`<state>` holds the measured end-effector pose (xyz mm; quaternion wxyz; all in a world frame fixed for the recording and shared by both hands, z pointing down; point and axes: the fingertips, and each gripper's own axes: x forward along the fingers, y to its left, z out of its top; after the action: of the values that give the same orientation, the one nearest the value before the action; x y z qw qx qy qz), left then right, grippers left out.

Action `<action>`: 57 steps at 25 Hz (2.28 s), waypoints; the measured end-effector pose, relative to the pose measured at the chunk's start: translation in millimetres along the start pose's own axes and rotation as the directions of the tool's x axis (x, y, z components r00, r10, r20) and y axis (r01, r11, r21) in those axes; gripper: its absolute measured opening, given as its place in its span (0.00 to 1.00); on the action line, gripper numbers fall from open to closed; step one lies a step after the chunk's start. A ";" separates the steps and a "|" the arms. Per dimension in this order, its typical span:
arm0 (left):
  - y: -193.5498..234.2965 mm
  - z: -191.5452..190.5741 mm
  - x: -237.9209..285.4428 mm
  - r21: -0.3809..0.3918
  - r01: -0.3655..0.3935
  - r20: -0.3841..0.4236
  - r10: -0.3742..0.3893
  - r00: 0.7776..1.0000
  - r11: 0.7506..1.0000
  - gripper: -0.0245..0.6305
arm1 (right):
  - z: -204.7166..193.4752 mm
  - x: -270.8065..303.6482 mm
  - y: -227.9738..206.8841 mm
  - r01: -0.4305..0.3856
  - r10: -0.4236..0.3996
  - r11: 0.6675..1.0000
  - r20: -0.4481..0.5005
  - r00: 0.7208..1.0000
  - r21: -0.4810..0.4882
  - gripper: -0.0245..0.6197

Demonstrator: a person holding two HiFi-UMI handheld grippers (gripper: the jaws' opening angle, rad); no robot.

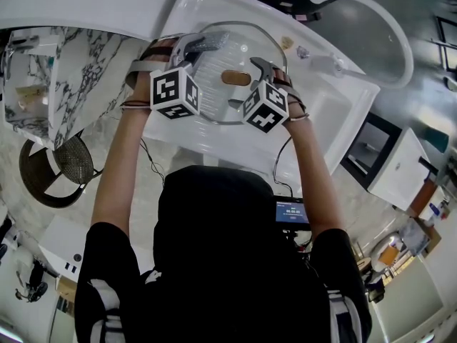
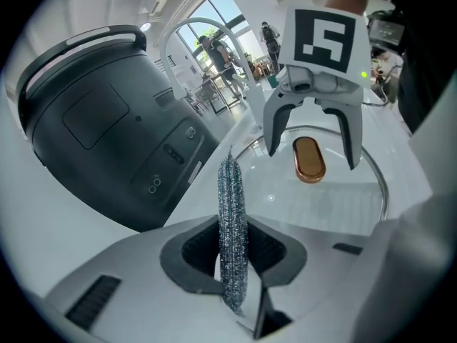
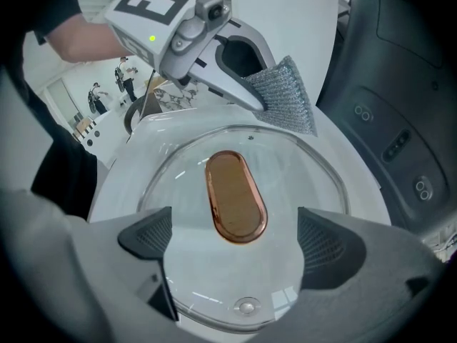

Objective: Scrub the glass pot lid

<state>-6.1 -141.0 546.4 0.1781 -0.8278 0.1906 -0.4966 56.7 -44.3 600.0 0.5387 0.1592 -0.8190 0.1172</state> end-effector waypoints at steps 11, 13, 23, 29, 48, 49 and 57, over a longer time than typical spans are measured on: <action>-15.6 -2.0 11.4 0.084 0.015 -0.031 -0.013 0.999 0.996 0.15 | 0.3 0.2 0.1 0.000 0.000 1.000 -0.003 1.000 0.001 0.81; -17.2 -2.8 12.1 0.097 0.017 -0.037 -0.014 0.999 0.995 0.15 | 0.5 0.6 -0.1 0.000 0.000 1.000 -0.003 1.000 0.001 0.81; -25.9 -6.3 7.1 0.143 0.028 -0.050 -0.021 0.999 0.989 0.15 | 0.2 1.4 -0.1 0.001 -0.001 1.000 -0.001 1.000 0.002 0.81; -35.4 -8.9 2.5 0.153 0.035 -0.052 -0.028 0.998 0.988 0.15 | -0.4 -0.2 0.4 0.002 -0.002 1.000 -0.004 1.000 0.003 0.81; -71.8 -21.6 -26.2 0.134 0.080 -0.080 -0.070 0.994 0.988 0.15 | -0.3 -0.5 0.4 0.000 0.000 1.000 -0.010 1.000 0.004 0.81; -73.4 -21.9 -27.7 0.136 0.084 -0.081 -0.074 0.994 0.987 0.15 | -0.4 -0.4 0.5 0.001 0.000 1.000 -0.011 1.000 0.004 0.81; -95.0 -24.4 -40.3 0.129 0.137 -0.089 -0.126 0.988 0.982 0.15 | -1.0 -0.7 0.5 0.001 -0.001 1.000 -0.012 1.000 0.002 0.81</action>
<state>-32.2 -41.7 572.8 0.1927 -0.8041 0.1084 -0.5518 57.6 -43.4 599.7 0.5436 0.1596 -0.8154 0.1188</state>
